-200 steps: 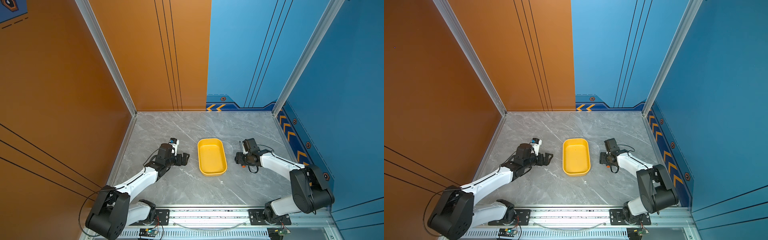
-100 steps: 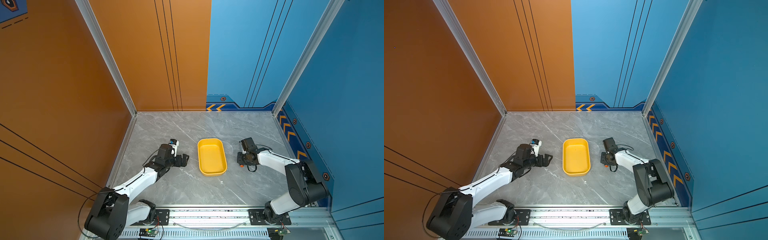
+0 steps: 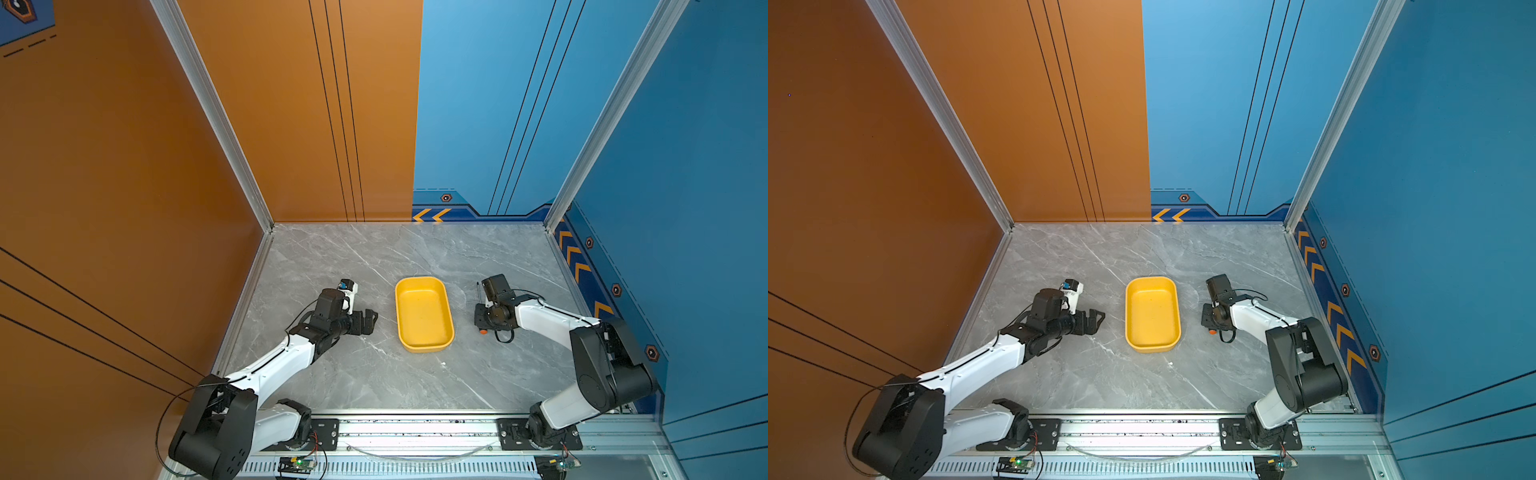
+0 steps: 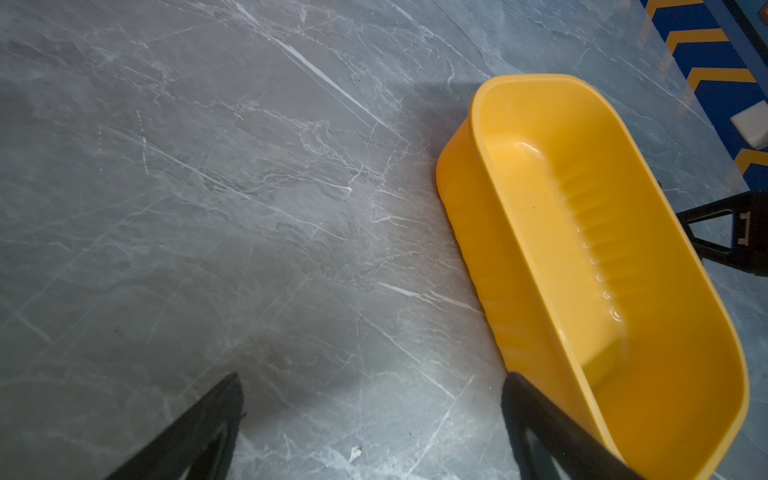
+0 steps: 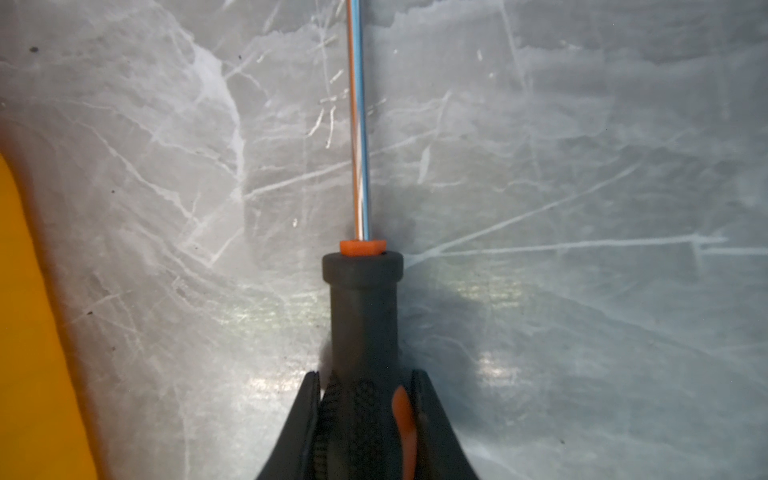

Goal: Put the screwdriver in the bin
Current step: 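Close the right gripper on the black screwdriver handle, then lift the screwdriver upright with the right gripper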

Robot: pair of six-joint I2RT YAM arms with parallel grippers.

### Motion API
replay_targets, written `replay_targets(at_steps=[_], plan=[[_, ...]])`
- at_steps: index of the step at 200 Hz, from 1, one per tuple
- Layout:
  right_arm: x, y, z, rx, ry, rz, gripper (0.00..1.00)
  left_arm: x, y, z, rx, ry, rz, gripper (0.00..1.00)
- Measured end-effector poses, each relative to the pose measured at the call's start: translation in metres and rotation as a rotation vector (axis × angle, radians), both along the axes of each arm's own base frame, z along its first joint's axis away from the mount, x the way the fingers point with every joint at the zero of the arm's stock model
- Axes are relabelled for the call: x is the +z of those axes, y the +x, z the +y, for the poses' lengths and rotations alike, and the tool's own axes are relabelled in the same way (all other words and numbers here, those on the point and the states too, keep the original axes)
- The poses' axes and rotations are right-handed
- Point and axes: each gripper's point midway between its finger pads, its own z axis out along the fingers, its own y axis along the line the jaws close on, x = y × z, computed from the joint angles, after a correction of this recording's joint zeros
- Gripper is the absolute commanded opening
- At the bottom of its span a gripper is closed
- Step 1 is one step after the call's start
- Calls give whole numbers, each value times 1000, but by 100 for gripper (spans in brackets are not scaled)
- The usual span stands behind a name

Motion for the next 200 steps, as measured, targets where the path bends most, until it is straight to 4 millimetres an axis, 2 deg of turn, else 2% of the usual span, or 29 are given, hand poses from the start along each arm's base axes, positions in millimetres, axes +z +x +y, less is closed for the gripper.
replay_targets(at_steps=[16,29,86,109,134,159,200], plan=[[4,-4,3,4,20,6,0,0,-1,-2,-7,-4,2,98],[16,-5,4,4,34,-17,0,0,-1,-3,-9,-7,3,98],[102,0,14,13,141,-271,0,1,-2,-4,-9,-16,7,98],[134,-7,29,53,184,-370,0,1,-3,-6,-14,-27,13,98],[165,-18,54,123,239,-487,0,2,-4,-8,-19,-41,17,98],[178,-27,76,174,285,-564,0,4,-5,-12,-29,-60,20,98],[174,-32,108,225,314,-592,0,7,-7,-18,-52,-92,23,98]])
